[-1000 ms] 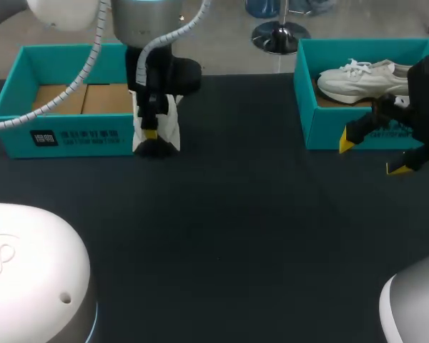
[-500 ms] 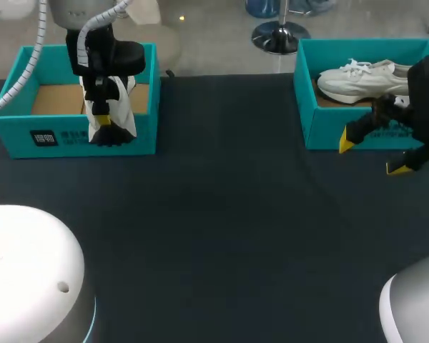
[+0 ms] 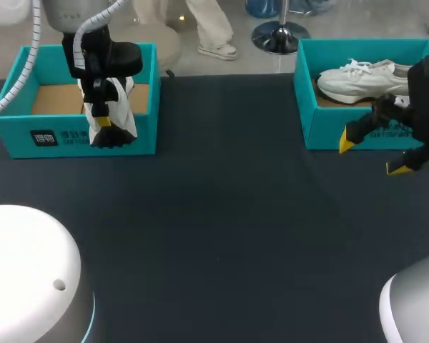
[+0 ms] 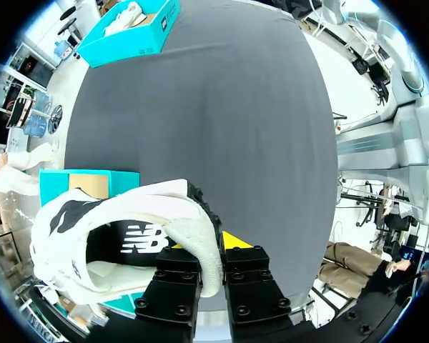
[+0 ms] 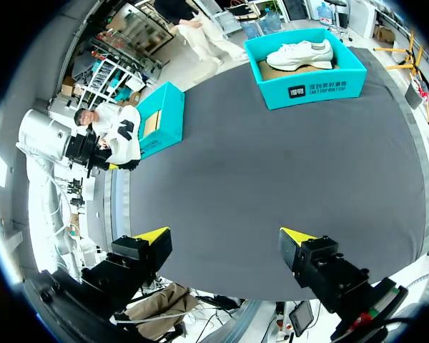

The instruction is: Take the shoe out of the shoebox, open the shoe tongue, remove and reinsert the insole, then place the shoe into the shoebox

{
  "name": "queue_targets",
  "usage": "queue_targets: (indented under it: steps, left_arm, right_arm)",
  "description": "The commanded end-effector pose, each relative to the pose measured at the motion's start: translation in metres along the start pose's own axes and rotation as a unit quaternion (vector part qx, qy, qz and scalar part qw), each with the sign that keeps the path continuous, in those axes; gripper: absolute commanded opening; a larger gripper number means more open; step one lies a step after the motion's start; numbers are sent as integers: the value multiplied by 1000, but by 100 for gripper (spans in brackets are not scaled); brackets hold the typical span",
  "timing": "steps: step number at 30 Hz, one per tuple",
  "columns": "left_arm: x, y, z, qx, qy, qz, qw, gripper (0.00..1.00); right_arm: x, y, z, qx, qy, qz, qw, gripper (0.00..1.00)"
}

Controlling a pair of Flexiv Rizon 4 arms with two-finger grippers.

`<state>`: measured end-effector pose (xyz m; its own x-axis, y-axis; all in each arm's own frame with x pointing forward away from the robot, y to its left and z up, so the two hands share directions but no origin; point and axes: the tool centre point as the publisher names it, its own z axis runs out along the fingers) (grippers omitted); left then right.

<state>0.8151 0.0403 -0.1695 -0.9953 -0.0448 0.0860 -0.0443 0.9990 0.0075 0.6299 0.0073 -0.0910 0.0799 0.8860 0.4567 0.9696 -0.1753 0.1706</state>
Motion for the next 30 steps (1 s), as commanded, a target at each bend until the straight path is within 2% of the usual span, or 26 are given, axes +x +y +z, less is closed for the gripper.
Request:
queue_targets:
  steps: [1, 5, 16, 25, 30]
  left_arm:
    - [1, 1, -1, 1, -2, 1, 1000, 0]
    - [1, 1, -1, 1, -2, 1, 1000, 0]
    - [-66, 70, -26, 0, 7, -53, 999, 0]
    - [-110, 119, -35, -18, 24, -57, 998, 0]
    - [-132, 154, -39, -30, 19, -68, 997, 0]
  right_arm:
    - [3, 4, 0, 4, -2, 1, 1000, 100]
    - [3, 4, 0, 4, -2, 1, 1000, 100]
    - [3, 4, 0, 4, -2, 1, 1000, 100]
    - [3, 4, 0, 4, -2, 1, 1000, 100]
    - [3, 4, 0, 4, -2, 1, 1000, 100]
